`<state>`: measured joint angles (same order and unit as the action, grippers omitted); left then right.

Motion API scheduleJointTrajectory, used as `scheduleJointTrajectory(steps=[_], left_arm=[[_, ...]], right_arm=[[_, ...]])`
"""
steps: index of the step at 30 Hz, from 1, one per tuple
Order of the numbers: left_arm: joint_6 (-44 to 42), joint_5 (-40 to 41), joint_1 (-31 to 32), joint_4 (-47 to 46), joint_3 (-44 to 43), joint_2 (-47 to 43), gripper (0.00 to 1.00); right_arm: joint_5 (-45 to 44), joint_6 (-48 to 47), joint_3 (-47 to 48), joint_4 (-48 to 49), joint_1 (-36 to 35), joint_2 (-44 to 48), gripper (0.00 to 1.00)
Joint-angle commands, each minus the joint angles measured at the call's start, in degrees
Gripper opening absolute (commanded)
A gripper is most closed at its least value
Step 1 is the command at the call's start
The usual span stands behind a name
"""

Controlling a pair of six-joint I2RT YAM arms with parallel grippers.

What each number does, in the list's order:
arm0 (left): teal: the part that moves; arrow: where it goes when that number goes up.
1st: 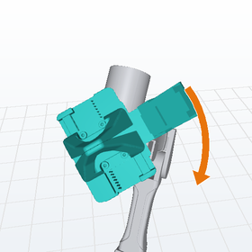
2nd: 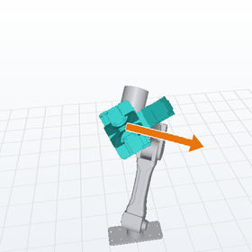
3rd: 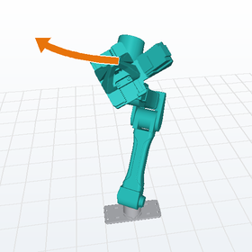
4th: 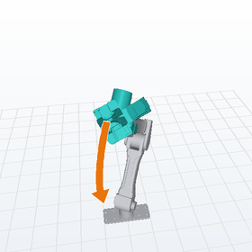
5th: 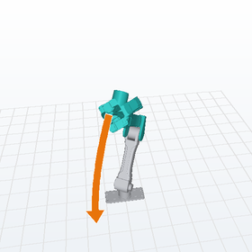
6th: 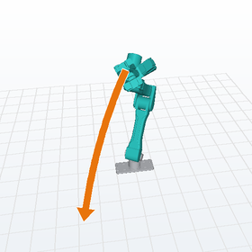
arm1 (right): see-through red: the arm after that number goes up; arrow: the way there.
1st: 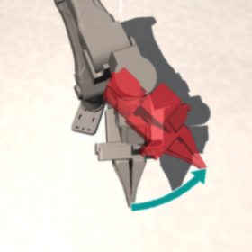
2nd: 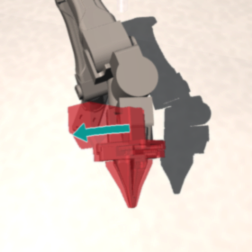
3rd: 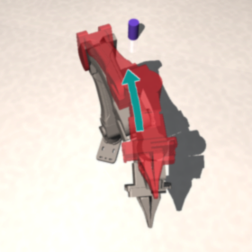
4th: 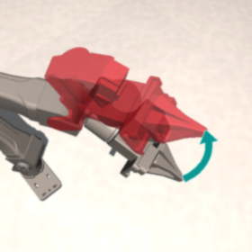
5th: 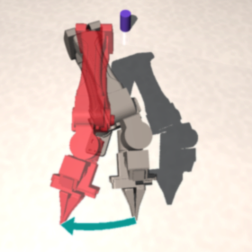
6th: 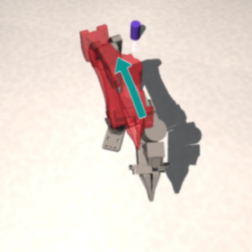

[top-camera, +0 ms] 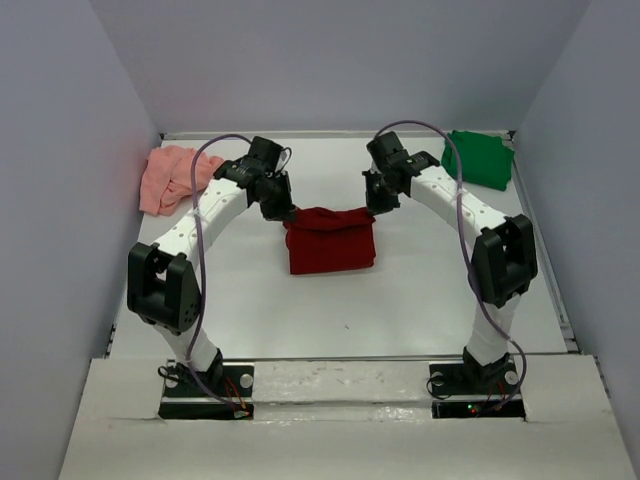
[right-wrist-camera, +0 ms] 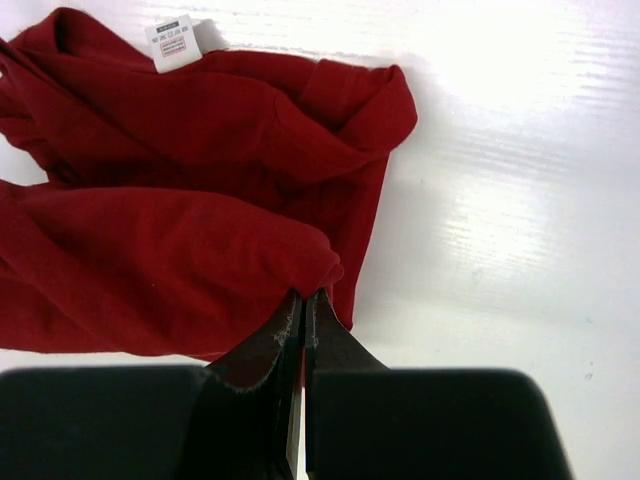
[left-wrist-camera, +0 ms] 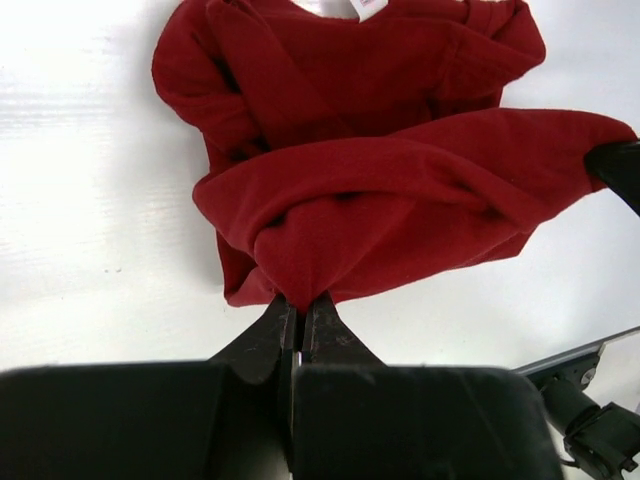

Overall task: Fold and stack the t-shirts
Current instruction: Fold the long partially folded tshirt into a neat square

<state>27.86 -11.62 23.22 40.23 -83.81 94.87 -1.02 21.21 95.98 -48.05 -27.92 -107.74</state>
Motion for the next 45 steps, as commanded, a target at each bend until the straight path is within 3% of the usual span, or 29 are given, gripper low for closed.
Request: scheduleJointTrajectory(steps=[1, 19, 26, 29, 34, 35, 36, 39, 45], left_arm=[[-2.5, -1.0, -1.1, 0.4, -4.7, 1.4, 0.00], [-3.4, -3.1, -3.0, -1.6, -11.5, 14.3, 0.00], [-3.5, -1.9, -3.6, -1.5, -15.2, 18.2, 0.00], [-3.5, -0.5, -3.9, -1.9, -14.5, 18.8, 0.00], [-2.5, 3.9, -4.2, -1.7, -14.7, 18.7, 0.00], [-2.1, 5.4, -4.2, -1.0, -15.2, 18.8, 0.07], [-1.4, 8.7, -4.2, -0.8, -16.0, 18.6, 0.30], [-0.4, 13.3, -4.4, -0.8, -16.7, 16.8, 0.54], [-1.0, 14.5, -4.6, 0.5, -19.8, 17.0, 0.66]], right_arm=[[3.0, -3.4, 5.8, 0.1, 1.7, -1.9, 0.00], [9.0, -6.1, 18.8, -2.9, 5.0, -17.3, 0.02], [12.8, -8.9, 28.5, -3.1, 7.4, -24.3, 0.30], [13.9, -10.6, 32.3, -3.1, 8.7, -26.3, 0.50], [12.8, -11.7, 37.2, -4.9, 9.2, -27.2, 0.56], [11.9, -11.3, 38.0, -5.3, 9.2, -26.9, 0.57], [12.3, -11.3, 38.3, -5.6, 9.2, -26.3, 0.57], [11.1, -11.5, 37.2, -5.7, 9.2, -23.4, 0.57], [12.7, -11.1, 30.6, -4.9, 9.2, -16.5, 0.52]])
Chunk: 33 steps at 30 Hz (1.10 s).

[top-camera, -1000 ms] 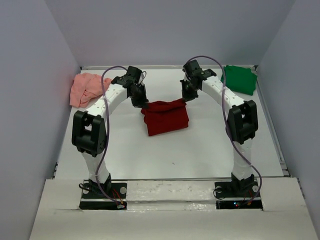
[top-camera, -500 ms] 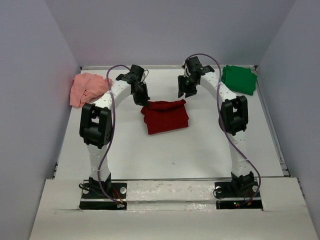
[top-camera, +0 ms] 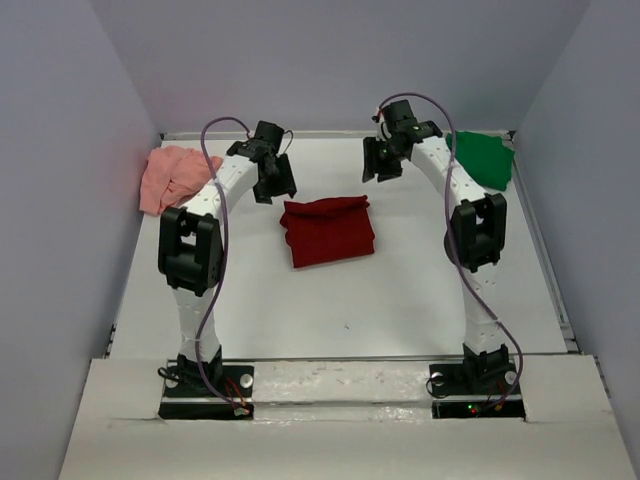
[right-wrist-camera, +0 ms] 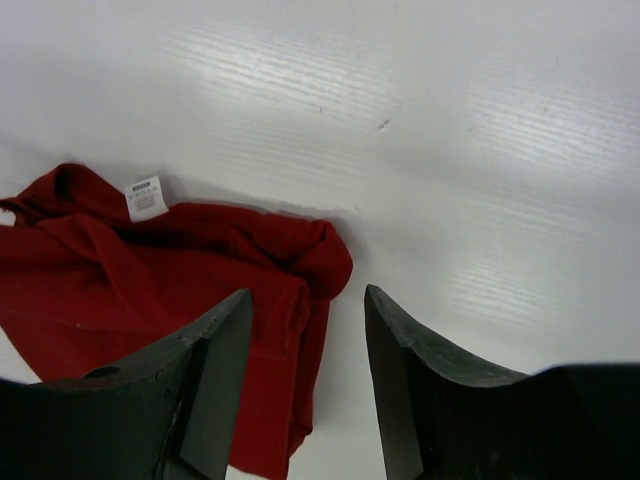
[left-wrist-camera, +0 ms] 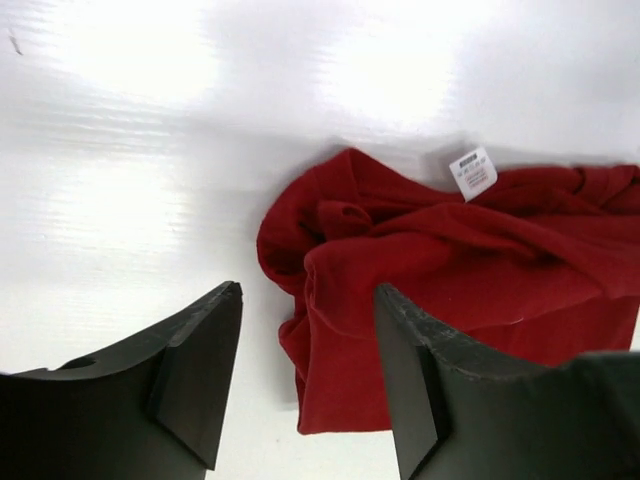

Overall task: Fold and stack the t-shirts
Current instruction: Fold the long partially folded tshirt into a neat square

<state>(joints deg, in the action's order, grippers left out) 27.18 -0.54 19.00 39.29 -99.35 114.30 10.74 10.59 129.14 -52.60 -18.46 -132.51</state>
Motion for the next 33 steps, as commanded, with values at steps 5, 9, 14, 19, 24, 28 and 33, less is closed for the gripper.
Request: scheduleJointTrajectory(steps=[5, 9, 14, 19, 24, 28, 33], left_arm=[[-0.3, 3.0, -0.2, 1.2, -3.7, -5.0, 0.66], [-0.3, 2.3, -0.1, 0.9, 0.3, -8.5, 0.64], [-0.2, -2.8, 1.3, -2.3, 7.6, -15.6, 0.37], [1.4, -6.8, 5.2, -4.0, 10.9, -16.6, 0.00], [1.7, -8.3, 8.1, -5.6, 9.9, -13.4, 0.00], [1.7, -9.6, 8.8, -6.3, 7.6, -9.3, 0.00], [1.5, -9.7, 9.1, -6.1, 4.1, -4.3, 0.00]], right_arm=[[-1.8, 0.1, -6.3, -2.3, -2.5, 12.4, 0.21], [-0.4, 1.1, -11.6, -2.2, -4.8, 14.0, 0.00], [0.3, 2.5, -18.0, 1.3, -8.1, 14.3, 0.00], [0.1, 4.2, -14.9, 0.6, -10.0, 9.1, 0.00], [-0.5, 4.5, -8.9, -1.4, -10.6, 5.0, 0.00], [-0.5, 4.3, -7.2, -1.8, -10.6, 2.7, 0.00], [-1.1, 3.5, -5.5, -1.8, -10.6, -0.2, 0.00]])
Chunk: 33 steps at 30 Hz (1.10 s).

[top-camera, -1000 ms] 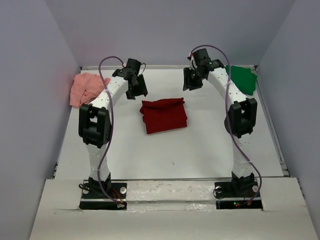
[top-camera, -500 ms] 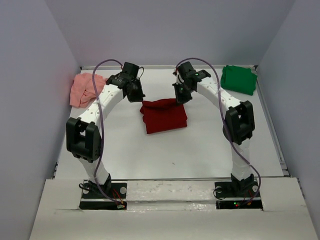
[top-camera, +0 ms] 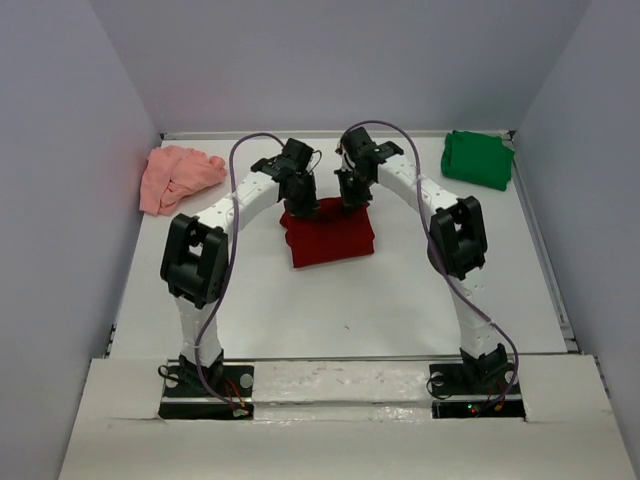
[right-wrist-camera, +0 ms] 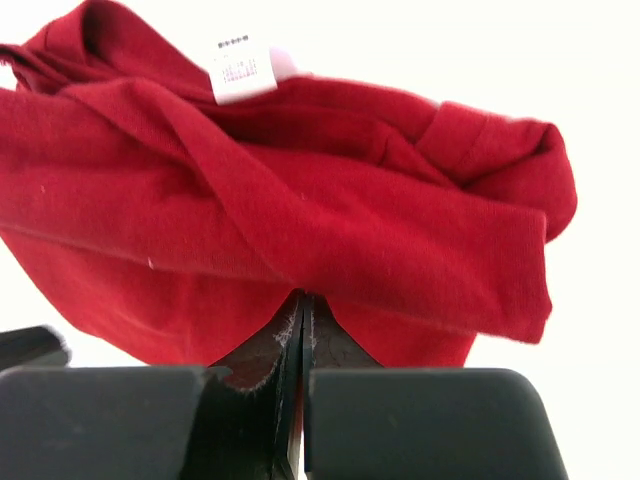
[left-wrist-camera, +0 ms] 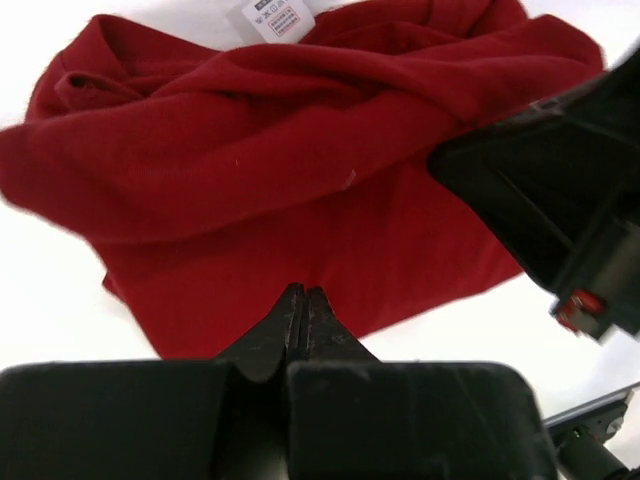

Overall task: Fold and stack the t-shirts
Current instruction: Fold the long partially folded tshirt into a neat square

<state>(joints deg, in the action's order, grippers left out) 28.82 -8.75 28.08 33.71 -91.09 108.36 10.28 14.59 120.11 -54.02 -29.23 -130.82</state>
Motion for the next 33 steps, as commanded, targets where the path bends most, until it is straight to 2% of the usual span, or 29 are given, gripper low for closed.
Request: scheduleJointTrajectory(steps=[1, 17, 28, 33], left_arm=[[-0.3, -1.4, 0.0, -0.4, -5.4, 2.4, 0.00], [-1.5, -0.3, -0.4, -2.5, -7.1, 12.0, 0.00], [-2.1, -0.5, -1.9, -4.9, -2.1, 10.3, 0.00], [-2.1, -1.2, -2.1, -5.7, 0.0, 8.7, 0.00]], right_arm=[[-0.8, -0.5, 3.9, -0.4, 0.1, -2.9, 0.00], [-3.5, -1.7, 10.7, 1.0, 0.1, -11.7, 0.00], [-5.3, -0.8, 9.4, -0.8, 0.1, -5.0, 0.00], [-9.9, -2.7, 13.9, -3.8, 0.1, -6.3, 0.00]])
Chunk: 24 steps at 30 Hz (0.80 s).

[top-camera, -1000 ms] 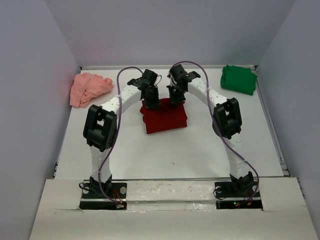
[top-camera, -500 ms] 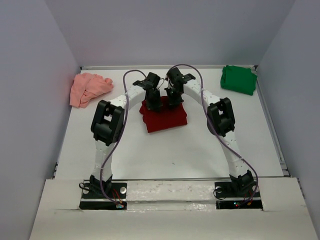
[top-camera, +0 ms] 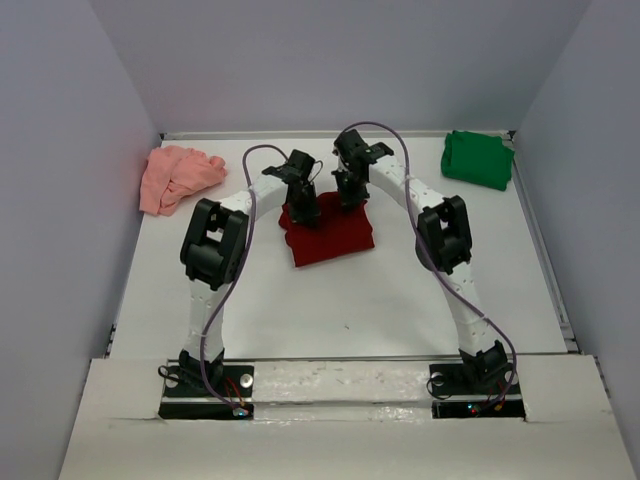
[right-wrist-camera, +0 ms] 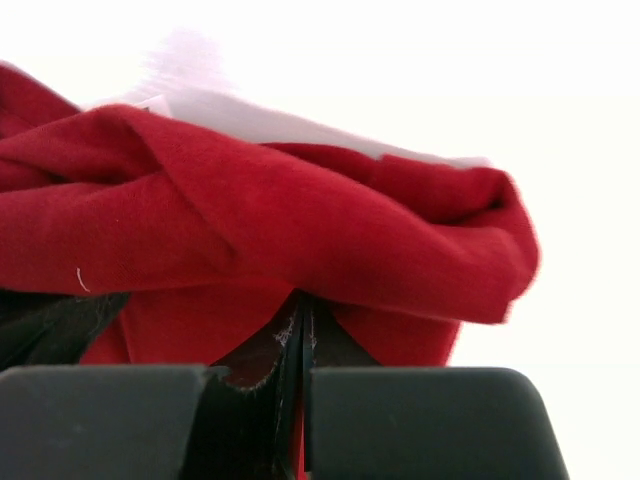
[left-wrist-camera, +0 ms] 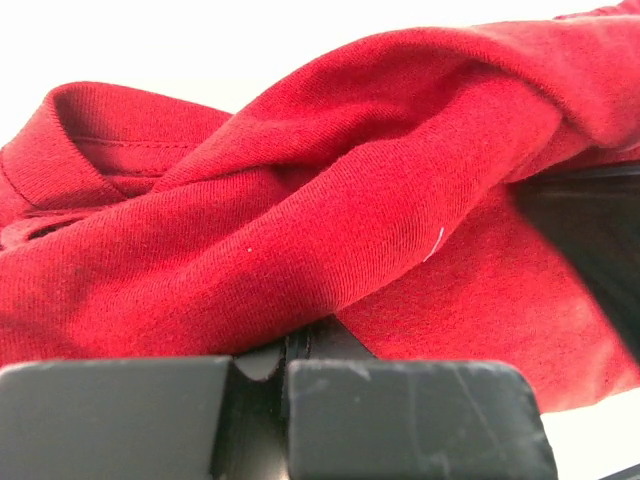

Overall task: Fold and stack the t-shirts
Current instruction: Fold the long partially folded tshirt into a neat square

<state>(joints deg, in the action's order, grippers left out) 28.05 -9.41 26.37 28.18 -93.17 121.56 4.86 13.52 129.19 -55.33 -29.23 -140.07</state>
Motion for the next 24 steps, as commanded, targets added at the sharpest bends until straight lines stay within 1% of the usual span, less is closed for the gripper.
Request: scheduleJointTrajectory(steps=[1, 7, 10, 11, 15, 18, 20, 24], left_arm=[[-1.2, -0.6, -0.4, -0.5, 2.6, -5.0, 0.00], [-1.2, -0.8, -0.4, -1.6, 6.4, -6.9, 0.00], [-1.2, -1.3, -0.3, -1.8, 6.9, -7.0, 0.00], [-1.2, -1.4, -0.4, -1.9, 6.9, -7.2, 0.00], [-1.2, -1.9, -0.2, -1.8, 6.4, -7.8, 0.00], [-1.5, -1.9, 0.1, -1.2, 5.2, -8.0, 0.00], [-1.9, -1.3, 0.4, -0.3, 4.3, -8.0, 0.00], [-2.2, 0.7, 0.8, 0.5, 3.5, -8.4, 0.00]], right_arm=[[-4.6, -1.8, 7.1, -3.2, 0.1, 1.2, 0.00], [-6.3, -2.8, 8.1, -1.1, 0.7, -2.2, 0.00], [-5.3, -3.5, 10.0, -0.5, 1.3, -5.5, 0.00], [-3.1, -3.8, 11.3, -0.7, 1.9, -6.3, 0.00], [0.1, -3.7, 11.1, 1.2, 3.0, -9.2, 0.00], [-0.4, -4.6, 12.7, 1.5, 3.0, -11.4, 0.00], [-0.9, -4.5, 12.9, 1.3, 3.0, -11.8, 0.00], [-1.2, -4.0, 10.2, 1.9, 3.0, -7.9, 0.00]])
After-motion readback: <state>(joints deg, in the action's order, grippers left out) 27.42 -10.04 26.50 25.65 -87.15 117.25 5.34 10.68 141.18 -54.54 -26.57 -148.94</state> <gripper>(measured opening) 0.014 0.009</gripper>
